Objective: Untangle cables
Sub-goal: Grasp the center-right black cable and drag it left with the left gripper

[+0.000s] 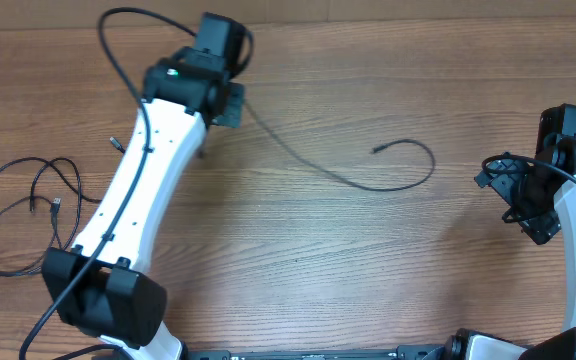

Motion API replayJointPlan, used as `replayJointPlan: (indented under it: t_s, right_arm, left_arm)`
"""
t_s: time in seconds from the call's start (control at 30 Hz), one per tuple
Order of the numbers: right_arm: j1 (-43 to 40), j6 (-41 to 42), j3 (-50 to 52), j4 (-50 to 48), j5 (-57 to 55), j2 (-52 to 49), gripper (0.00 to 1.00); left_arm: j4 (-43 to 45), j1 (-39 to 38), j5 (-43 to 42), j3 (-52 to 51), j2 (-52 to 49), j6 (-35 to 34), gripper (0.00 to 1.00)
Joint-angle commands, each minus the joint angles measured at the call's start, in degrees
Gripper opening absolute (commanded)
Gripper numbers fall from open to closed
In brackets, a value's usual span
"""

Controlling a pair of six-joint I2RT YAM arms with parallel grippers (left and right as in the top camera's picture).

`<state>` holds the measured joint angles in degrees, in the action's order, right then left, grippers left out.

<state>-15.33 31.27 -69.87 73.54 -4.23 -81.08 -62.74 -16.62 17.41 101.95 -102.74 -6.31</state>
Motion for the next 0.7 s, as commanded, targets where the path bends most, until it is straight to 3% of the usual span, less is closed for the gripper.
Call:
replayJointPlan:
  t_s: [0.0, 0.23, 0.4, 0.47, 0.67]
  right_arm:
    - [-0.17, -0.24, -0.63, -0.13, 0.31, 0.04, 1.0]
    - [-0.17, -0.24, -0.63, -0.13, 0.31, 0.04, 1.0]
    - [-0.17, -0.02, -0.63, -0.17, 0.35, 0.04, 1.0]
    - [-0.17, -0.02, -0.63, -0.2, 0.33, 0.04, 1.0]
    - [-0.17, 0.2, -0.63, -0.37, 0.55, 0.04, 1.0]
  left_arm:
    - [-0.02, 5.7, 3.63, 0.59, 4.15, -3.37, 0.04]
    - [5.88, 21.16, 17.35, 0.61, 12.81, -5.09, 0.04]
    - [8.81, 36.46, 16.17, 0.61, 17.94, -10.47, 0.04]
    - [8.59, 41.27, 12.11, 0.61, 18.8, -12.66, 0.04]
    - [5.01, 46.6, 4.57, 0.59, 18.84, -20.24, 0.04]
